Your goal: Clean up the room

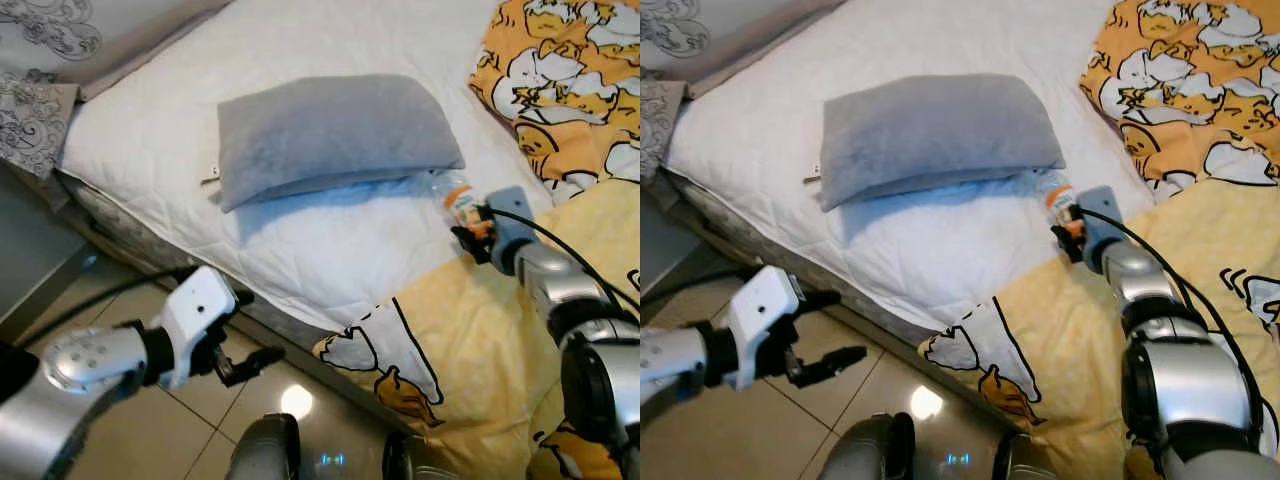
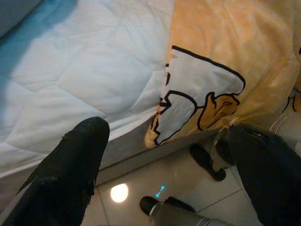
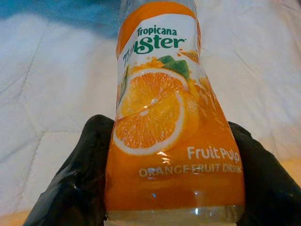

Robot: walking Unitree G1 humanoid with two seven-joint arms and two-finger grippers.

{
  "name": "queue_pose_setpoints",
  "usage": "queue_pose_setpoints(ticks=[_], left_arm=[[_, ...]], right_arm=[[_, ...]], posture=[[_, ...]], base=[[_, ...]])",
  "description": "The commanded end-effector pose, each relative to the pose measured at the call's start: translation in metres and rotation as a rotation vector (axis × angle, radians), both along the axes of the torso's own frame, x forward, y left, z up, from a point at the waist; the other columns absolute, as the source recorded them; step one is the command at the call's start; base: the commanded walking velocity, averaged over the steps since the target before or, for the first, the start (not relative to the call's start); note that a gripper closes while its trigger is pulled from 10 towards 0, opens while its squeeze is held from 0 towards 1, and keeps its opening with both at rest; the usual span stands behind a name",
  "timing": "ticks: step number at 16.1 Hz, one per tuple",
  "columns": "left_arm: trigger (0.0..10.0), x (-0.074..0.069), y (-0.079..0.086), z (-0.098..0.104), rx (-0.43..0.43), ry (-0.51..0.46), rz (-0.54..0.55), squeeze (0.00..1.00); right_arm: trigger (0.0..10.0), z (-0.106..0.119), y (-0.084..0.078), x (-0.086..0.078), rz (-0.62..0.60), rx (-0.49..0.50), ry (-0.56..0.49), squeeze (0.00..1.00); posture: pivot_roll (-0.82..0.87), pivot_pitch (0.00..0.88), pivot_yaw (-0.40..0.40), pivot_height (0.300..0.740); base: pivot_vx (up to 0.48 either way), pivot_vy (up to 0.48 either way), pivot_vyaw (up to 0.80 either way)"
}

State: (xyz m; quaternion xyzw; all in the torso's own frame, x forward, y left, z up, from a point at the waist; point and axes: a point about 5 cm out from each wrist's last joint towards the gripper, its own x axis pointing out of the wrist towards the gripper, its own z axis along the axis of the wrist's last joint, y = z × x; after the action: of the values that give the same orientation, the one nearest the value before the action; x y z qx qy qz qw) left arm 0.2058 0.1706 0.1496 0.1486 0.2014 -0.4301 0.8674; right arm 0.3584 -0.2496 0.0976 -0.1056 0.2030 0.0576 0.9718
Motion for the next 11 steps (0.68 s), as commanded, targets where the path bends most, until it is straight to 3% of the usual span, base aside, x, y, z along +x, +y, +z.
queue_pose_setpoints(ticks=[1,5,9,11], left_arm=[[10.0,0.003,-0.001,-0.007,-0.002,-0.004,0.023,0.0],[10.0,0.02,-0.006,-0.025,-0.054,-0.044,0.213,0.0],[10.0,0.033,-0.011,-0.038,-0.083,-0.13,0.387,0.0],[10.0,0.04,-0.007,-0.043,-0.048,-0.22,0.525,0.0]], right_arm=[[0.0,0.001,-0.003,-0.002,-0.02,0.055,-0.06,0.0],[0.0,-0.014,-0.003,-0.029,-0.103,0.212,-0.225,0.0],[0.0,-0.02,0.012,-0.061,-0.247,0.3,-0.368,0.0],[10.0,-0.018,0.035,-0.073,-0.217,0.388,-0.387,0.0]], posture=[[0.1,0.041,0.043,0.74],[0.0,0.0,0.043,0.74],[-0.07,0.0,0.071,0.74],[-0.07,0.0,0.07,0.74]], base=[[0.0,0.0,0.0],[0.0,0.0,0.0],[0.0,0.0,0.0],[0.0,0.0,0.0]])
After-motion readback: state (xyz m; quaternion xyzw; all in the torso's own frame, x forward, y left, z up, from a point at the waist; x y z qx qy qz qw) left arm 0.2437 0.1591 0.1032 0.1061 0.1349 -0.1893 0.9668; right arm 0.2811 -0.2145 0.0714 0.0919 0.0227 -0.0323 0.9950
